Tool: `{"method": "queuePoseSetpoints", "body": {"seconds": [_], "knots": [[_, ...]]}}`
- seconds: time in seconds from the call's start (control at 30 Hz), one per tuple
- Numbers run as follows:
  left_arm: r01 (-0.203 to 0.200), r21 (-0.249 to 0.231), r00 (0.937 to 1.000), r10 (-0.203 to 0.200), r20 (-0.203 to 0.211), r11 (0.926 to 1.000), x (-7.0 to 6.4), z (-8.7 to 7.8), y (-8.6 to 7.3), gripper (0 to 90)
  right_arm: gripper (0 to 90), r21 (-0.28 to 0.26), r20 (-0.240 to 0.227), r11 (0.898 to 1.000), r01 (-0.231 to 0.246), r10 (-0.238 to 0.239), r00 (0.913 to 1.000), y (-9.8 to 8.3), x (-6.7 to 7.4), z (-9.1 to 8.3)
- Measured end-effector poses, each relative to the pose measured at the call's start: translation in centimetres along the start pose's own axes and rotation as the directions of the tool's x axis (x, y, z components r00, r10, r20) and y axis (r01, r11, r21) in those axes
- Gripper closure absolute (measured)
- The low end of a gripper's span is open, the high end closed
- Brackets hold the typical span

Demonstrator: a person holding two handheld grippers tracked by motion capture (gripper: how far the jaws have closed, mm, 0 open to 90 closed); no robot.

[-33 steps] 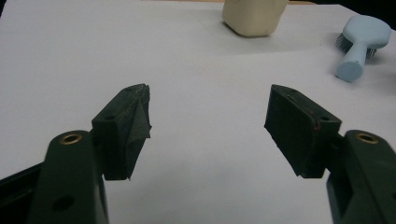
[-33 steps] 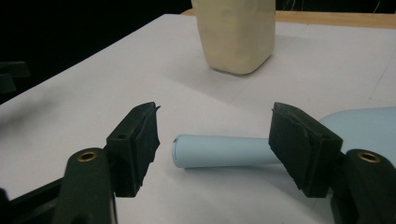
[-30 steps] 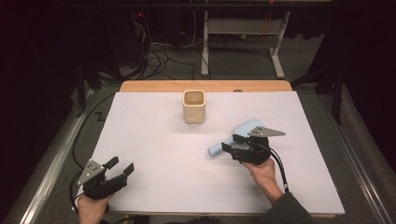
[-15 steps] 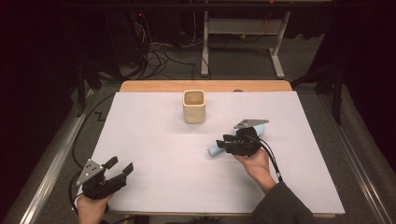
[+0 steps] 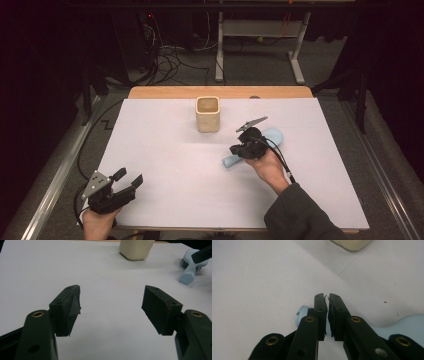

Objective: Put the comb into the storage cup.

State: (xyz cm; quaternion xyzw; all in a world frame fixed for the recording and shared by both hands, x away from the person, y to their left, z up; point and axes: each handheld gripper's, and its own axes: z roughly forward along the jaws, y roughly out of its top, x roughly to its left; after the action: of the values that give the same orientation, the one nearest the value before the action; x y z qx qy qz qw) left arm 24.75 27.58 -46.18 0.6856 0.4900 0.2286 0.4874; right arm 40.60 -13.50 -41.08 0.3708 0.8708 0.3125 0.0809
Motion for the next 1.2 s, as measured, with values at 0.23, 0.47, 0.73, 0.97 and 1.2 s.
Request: {"method": "queuePoseSetpoints", "body": {"seconds": [0.23, 0.47, 0.73, 0.97, 1.2], "knots": [[-0.003, 0.000, 1.0000, 0.003, 0.000, 1.0000, 0.0, 0.0, 0.0, 30.9, 90.0, 0.087, 0.010, 0.995, 0.043, -0.044, 0.9990, 1.6, 0.6, 0.8], [-0.003, -0.002, 1.0000, 0.003, 0.002, 1.0000, 0.0, 0.0, 0.0, 30.8, 90.0, 0.191, 0.025, 0.981, 0.045, -0.050, 0.9984, 2.7, 1.2, 2.3], [-0.004, -0.003, 1.0000, 0.004, 0.003, 1.0000, 0.0, 0.0, 0.0, 30.7, 90.0, 0.246, 0.030, 0.969, 0.035, -0.044, 0.9986, 2.8, 1.0, 3.6], [-0.005, -0.003, 1.0000, 0.005, 0.003, 1.0000, 0.0, 0.0, 0.0, 30.6, 90.0, 0.274, 0.027, 0.961, 0.026, -0.035, 0.9990, 2.8, 0.9, 3.9], [-0.005, -0.003, 1.0000, 0.005, 0.003, 1.0000, 0.0, 0.0, 0.0, 30.6, 90.0, 0.302, 0.018, 0.952, 0.053, -0.061, 0.9980, 2.5, 1.2, 4.1]]}}
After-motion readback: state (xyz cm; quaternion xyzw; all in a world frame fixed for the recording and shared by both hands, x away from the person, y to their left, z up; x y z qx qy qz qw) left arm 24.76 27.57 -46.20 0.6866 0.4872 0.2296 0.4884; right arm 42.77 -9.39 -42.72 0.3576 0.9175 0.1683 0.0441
